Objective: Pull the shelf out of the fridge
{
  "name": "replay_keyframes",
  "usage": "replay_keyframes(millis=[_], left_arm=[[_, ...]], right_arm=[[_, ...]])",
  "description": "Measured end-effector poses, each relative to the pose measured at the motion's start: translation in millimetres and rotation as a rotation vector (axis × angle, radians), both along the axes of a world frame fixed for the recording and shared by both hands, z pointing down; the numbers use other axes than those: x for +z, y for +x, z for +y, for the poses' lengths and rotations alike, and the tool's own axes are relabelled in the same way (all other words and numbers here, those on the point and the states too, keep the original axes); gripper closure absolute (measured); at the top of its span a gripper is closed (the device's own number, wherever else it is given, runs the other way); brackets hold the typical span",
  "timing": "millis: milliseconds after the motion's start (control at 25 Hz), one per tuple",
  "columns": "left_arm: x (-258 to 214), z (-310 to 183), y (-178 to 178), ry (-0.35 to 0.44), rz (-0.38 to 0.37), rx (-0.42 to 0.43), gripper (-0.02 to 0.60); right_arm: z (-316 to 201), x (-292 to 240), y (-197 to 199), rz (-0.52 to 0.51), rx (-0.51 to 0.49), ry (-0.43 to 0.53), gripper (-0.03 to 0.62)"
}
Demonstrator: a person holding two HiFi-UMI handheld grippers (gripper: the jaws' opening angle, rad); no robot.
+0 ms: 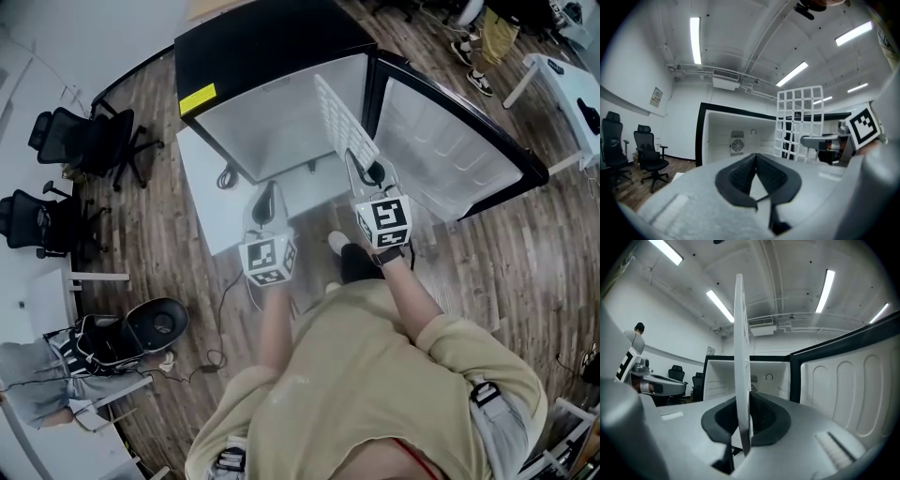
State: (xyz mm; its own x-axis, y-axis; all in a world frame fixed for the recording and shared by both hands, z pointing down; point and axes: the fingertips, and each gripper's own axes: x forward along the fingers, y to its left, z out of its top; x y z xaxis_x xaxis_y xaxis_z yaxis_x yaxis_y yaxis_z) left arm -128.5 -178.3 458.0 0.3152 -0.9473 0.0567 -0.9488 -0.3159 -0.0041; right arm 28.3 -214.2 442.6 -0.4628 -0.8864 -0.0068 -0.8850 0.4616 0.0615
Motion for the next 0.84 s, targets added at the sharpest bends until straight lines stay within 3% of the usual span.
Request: replay_keyframes(millis=[360, 840], left_arm=[[2, -5, -4, 0.018, -0.002, -0.02, 0.581], [-1, -9, 0, 0.016, 0.003, -0.01, 0.581]], right_arm=[[-2, -10, -9, 0.02, -0.025, 0.041, 0.569], [-10, -13, -17, -0.019, -0.049, 0.024, 0.569]])
